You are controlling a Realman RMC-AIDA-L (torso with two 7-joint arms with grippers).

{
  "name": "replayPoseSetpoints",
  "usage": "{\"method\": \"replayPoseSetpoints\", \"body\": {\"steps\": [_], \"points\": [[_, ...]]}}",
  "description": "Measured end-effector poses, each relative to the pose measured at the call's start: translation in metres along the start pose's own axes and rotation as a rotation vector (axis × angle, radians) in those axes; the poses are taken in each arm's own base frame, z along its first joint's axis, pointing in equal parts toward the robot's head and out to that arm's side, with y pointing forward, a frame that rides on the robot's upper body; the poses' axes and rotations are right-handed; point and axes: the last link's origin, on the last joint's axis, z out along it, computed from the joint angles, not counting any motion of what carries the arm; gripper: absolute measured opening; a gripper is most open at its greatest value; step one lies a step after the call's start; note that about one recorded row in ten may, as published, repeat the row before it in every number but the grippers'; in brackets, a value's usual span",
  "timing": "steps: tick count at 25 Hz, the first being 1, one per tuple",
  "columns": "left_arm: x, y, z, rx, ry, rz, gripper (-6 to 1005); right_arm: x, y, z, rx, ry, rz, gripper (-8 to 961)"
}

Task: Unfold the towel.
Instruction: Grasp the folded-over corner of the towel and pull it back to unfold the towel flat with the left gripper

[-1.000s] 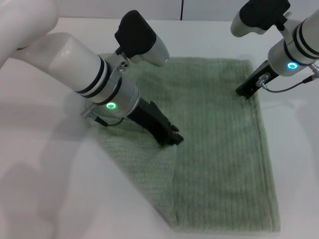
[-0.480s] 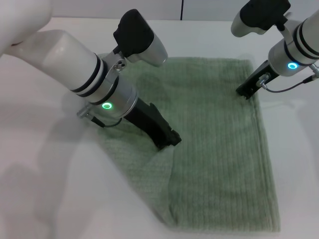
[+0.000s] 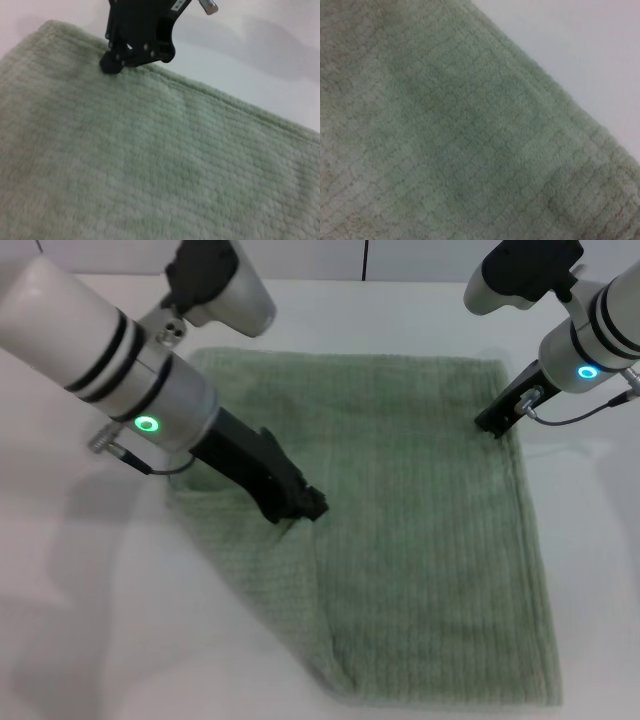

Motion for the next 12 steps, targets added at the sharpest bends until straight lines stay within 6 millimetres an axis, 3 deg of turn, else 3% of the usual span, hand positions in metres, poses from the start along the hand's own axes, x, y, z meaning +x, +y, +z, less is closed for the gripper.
{"method": "replayPoseSetpoints", "body": {"steps": [12], "points": [[-0.011, 0.002, -0.024, -0.046, -0.064, -0.019, 50, 0.001, 0.001, 0.001, -0.003, 0.005, -0.006, -1]]}}
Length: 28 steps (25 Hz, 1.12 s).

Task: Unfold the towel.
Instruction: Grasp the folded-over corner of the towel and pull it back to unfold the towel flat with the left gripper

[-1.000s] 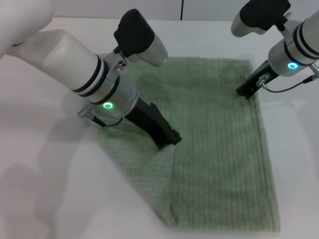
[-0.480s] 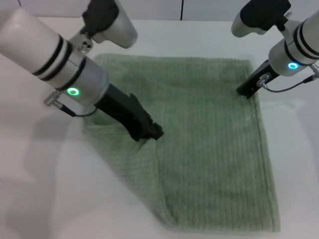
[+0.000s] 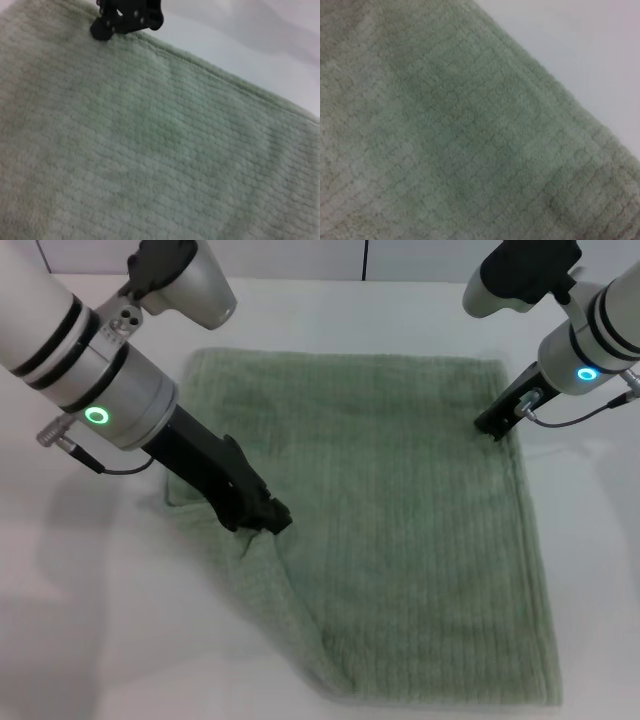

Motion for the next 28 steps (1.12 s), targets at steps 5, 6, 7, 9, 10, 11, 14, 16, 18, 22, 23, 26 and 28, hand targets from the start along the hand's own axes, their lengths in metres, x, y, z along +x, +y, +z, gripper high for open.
{"method": "replayPoseSetpoints", "body": {"steps": [5, 6, 7, 9, 10, 11, 14, 16, 18, 22, 23, 26, 28], "points": [[-0.002, 0.004, -0.006, -0.02, -0.016, 0.004, 60, 0.0, 0.0, 0.0, 0.0, 0.0, -0.001, 0], [-0.002, 0.005, -0.007, -0.021, -0.022, 0.005, 62, 0.0, 0.0, 0.0, 0.001, -0.001, -0.002, 0], [-0.003, 0.005, -0.007, -0.024, -0.034, 0.006, 64, 0.0, 0.0, 0.0, 0.001, -0.001, -0.002, 0], [-0.003, 0.007, -0.006, -0.028, -0.054, 0.008, 68, -0.001, 0.0, 0.0, 0.001, -0.001, -0.002, 0], [-0.004, 0.007, -0.006, -0.031, -0.06, 0.007, 70, -0.001, 0.0, 0.0, 0.001, -0.002, -0.001, 0], [-0.004, 0.007, -0.006, -0.031, -0.06, 0.007, 72, -0.001, 0.0, 0.0, 0.0, -0.002, -0.001, 0], [-0.005, 0.009, -0.007, -0.042, -0.074, 0.009, 78, -0.001, 0.0, 0.0, 0.0, -0.004, -0.001, 0], [-0.007, 0.011, -0.008, -0.049, -0.089, 0.007, 82, -0.001, 0.0, 0.0, 0.002, -0.006, -0.001, 0], [-0.008, 0.011, -0.008, -0.051, -0.094, 0.004, 86, -0.002, -0.001, 0.0, 0.004, -0.008, -0.001, 0], [-0.012, 0.012, -0.012, -0.05, -0.106, -0.009, 94, -0.002, -0.001, 0.0, 0.005, -0.01, -0.001, -1], [-0.012, 0.012, -0.012, -0.048, -0.109, -0.012, 96, -0.002, -0.001, 0.0, 0.005, -0.011, -0.001, -1], [-0.015, 0.013, -0.013, -0.047, -0.122, -0.02, 101, -0.002, -0.001, 0.0, 0.005, -0.011, 0.0, -1], [-0.016, 0.013, -0.012, -0.047, -0.128, -0.022, 105, -0.002, -0.001, 0.0, 0.005, -0.011, 0.0, -1]]}}
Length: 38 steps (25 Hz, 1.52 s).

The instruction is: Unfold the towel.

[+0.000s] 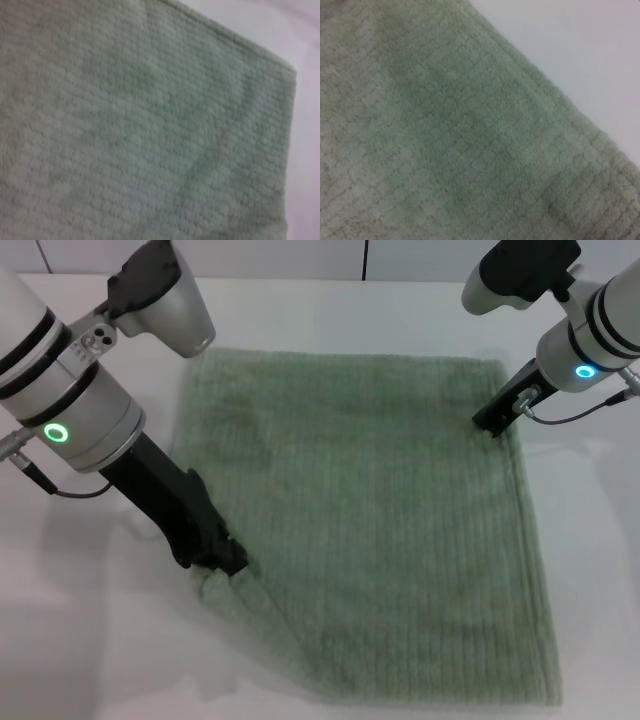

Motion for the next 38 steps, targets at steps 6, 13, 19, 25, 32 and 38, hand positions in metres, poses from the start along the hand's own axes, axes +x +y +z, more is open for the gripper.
{"method": "replayPoseSetpoints", "body": {"steps": [6, 13, 19, 25, 32, 38], "points": [[-0.006, 0.002, 0.005, 0.003, -0.069, -0.016, 117, 0.0, 0.0, 0.0, 0.0, 0.0, 0.0, -1], [-0.005, 0.004, 0.011, 0.01, -0.131, -0.017, 131, -0.001, 0.002, 0.001, -0.003, 0.001, -0.004, 0], [-0.004, 0.001, 0.01, 0.018, -0.116, -0.036, 143, -0.002, 0.004, 0.001, -0.005, -0.002, -0.006, -1], [-0.014, -0.003, 0.009, 0.052, -0.164, -0.074, 155, -0.003, 0.004, 0.001, -0.004, -0.005, -0.007, -1], [-0.013, -0.003, -0.001, 0.077, -0.149, -0.043, 453, -0.003, 0.003, 0.001, -0.003, -0.008, -0.007, 0], [0.002, -0.019, -0.004, 0.178, 0.0, -0.01, 600, -0.004, 0.003, 0.001, -0.002, -0.012, -0.005, 0]]}}
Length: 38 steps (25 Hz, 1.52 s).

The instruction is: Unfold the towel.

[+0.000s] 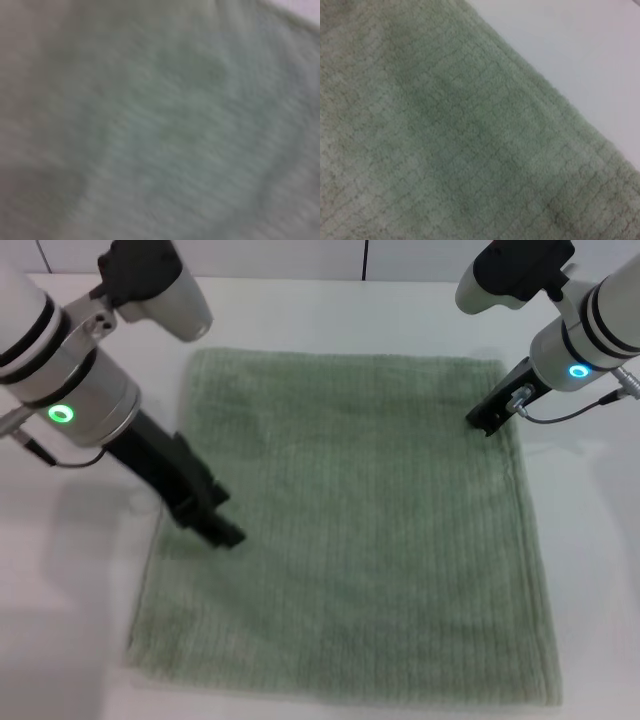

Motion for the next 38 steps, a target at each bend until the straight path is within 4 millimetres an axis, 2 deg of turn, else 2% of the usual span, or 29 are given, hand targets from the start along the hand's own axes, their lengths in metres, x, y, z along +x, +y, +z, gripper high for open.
{"method": "replayPoseSetpoints", "body": {"steps": [4, 9, 10, 11, 17, 18, 19, 21, 23, 24, 25, 28, 29, 31, 33, 35, 37, 38], "points": [[0.006, -0.009, -0.002, 0.05, 0.115, -0.005, 607, 0.001, -0.001, 0.001, 0.005, -0.004, 0.004, 0], [0.009, -0.026, -0.022, 0.123, 0.373, -0.047, 610, -0.001, -0.001, 0.0, 0.009, -0.007, 0.009, 0], [0.009, -0.026, -0.022, 0.123, 0.373, -0.047, 609, -0.003, -0.002, 0.0, 0.014, -0.008, 0.007, 0], [0.005, -0.04, -0.032, 0.191, 0.518, -0.107, 608, -0.004, -0.002, -0.001, 0.019, -0.012, 0.006, 0], [-0.007, -0.064, -0.037, 0.315, 0.871, -0.237, 608, -0.035, -0.015, -0.016, 0.152, -0.101, -0.006, -1], [-0.009, -0.067, -0.036, 0.331, 0.917, -0.256, 608, -0.052, -0.022, -0.025, 0.253, -0.167, -0.007, -1], [-0.009, -0.067, -0.036, 0.331, 0.917, -0.256, 608, -0.052, -0.022, -0.025, 0.253, -0.167, -0.007, -1], [-0.014, -0.076, -0.032, 0.382, 1.044, -0.321, 607, -0.068, -0.027, -0.031, 0.342, -0.252, 0.003, -1], [-0.017, -0.08, -0.03, 0.417, 1.103, -0.347, 607, -0.088, -0.03, -0.04, 0.428, -0.412, 0.019, -1], [-0.021, -0.084, -0.028, 0.448, 1.141, -0.365, 607, -0.088, -0.03, -0.04, 0.428, -0.412, 0.019, -1], [-0.029, -0.089, -0.024, 0.514, 1.234, -0.409, 607, -0.092, -0.03, -0.042, 0.447, -0.468, 0.031, -1], [-0.04, -0.094, -0.02, 0.608, 1.315, -0.447, 607, -0.1, -0.02, -0.048, 0.479, -0.684, 0.057, -1], [-0.046, -0.096, -0.019, 0.664, 1.346, -0.47, 607, -0.1, -0.02, -0.048, 0.479, -0.684, 0.057, -1], [-0.054, -0.099, -0.017, 0.733, 1.377, -0.502, 607, -0.101, -0.014, -0.05, 0.479, -0.798, 0.074, -1], [-0.061, -0.102, -0.012, 0.815, 1.401, -0.557, 608, -0.09, -0.01, -0.054, 0.481, -0.971, 0.11, -1], [-0.062, -0.102, -0.01, 0.839, 1.4, -0.567, 608, -0.086, -0.009, -0.055, 0.479, -1.024, 0.119, -1], [-0.063, -0.102, -0.008, 0.859, 1.398, -0.573, 608, -0.073, -0.007, -0.054, 0.478, -1.116, 0.138, -1], [-0.064, -0.102, -0.003, 0.899, 1.385, -0.581, 608, -0.056, -0.008, -0.053, 0.493, -1.194, 0.149, -1]]}}
